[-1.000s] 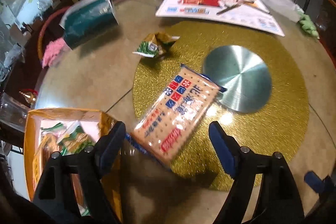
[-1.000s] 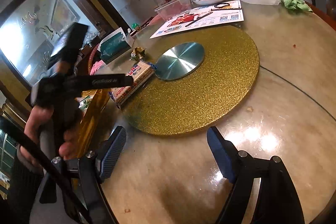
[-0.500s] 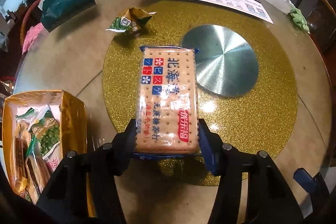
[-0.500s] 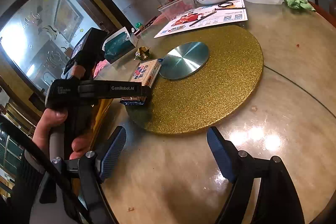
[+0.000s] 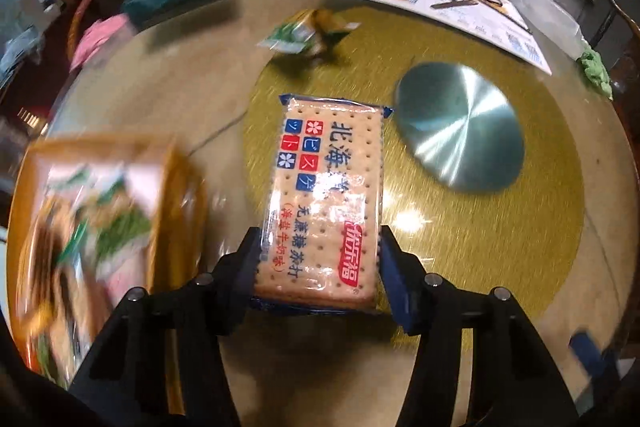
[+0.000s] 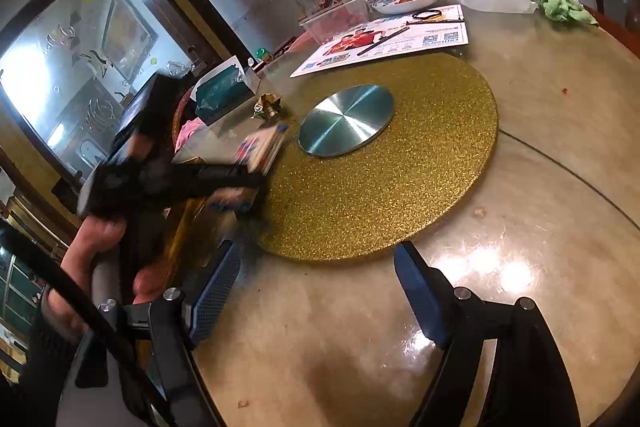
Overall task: Organize snacks
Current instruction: 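Grasp small green-and-gold snack packet with right gripper while left gripper holds cracker pack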
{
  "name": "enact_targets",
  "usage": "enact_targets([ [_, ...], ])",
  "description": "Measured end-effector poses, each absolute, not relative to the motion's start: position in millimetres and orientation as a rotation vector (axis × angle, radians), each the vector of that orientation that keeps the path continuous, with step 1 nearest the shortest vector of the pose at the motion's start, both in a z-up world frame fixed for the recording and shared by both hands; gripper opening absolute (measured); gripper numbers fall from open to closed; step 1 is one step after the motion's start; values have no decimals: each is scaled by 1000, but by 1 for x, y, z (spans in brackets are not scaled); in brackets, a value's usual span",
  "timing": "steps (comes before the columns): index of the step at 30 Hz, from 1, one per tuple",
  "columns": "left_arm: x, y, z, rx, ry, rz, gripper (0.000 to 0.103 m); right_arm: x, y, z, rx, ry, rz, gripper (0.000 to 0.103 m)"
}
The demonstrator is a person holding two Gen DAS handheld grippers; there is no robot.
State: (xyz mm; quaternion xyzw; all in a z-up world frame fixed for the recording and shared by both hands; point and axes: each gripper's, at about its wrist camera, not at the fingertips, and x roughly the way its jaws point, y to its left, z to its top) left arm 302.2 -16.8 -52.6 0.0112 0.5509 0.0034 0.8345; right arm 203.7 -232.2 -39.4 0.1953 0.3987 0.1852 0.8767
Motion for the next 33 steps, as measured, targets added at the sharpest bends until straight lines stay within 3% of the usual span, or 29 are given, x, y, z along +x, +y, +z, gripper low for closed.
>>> enact_targets([
  [12, 137, -24, -52, 63, 1079, -49, 57, 252, -189, -24, 311, 959, 561, 80],
  [26, 122, -17, -52, 29, 1049, -55, 57, 431, -121, -36, 417, 1148, 482, 80],
  [33, 120, -12, -51, 27, 1057, -50, 57, 471, -93, -51, 451, 1183, 502, 79],
])
